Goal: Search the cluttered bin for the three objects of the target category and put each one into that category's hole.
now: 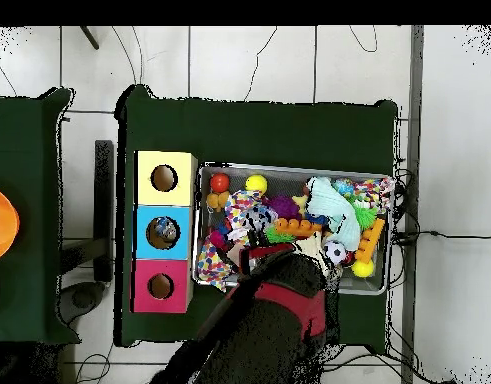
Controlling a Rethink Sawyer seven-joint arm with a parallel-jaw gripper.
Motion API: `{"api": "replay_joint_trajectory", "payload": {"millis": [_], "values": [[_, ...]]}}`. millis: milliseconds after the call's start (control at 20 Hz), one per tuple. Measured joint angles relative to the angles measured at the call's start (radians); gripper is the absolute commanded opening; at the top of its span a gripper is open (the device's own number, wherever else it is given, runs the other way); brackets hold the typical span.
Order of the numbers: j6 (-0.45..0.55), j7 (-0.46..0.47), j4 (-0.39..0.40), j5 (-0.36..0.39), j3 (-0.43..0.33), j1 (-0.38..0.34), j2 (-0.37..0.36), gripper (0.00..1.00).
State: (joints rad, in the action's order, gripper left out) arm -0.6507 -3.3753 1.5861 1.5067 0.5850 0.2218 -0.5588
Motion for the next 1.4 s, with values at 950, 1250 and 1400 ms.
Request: {"api": "replay_joint_trajectory", "payload": {"millis": [950,1250,1400], "values": [[-0.089,-0.361,0.023,0.085,0.022,0.132,-0.116,0.0],[-0.089,-0.363,0.048,0.085,0.023,0.157,-0.116,0.0],[-0.089,-0.363,0.062,0.085,0.023,0.166,-0.112,0.0]]}}
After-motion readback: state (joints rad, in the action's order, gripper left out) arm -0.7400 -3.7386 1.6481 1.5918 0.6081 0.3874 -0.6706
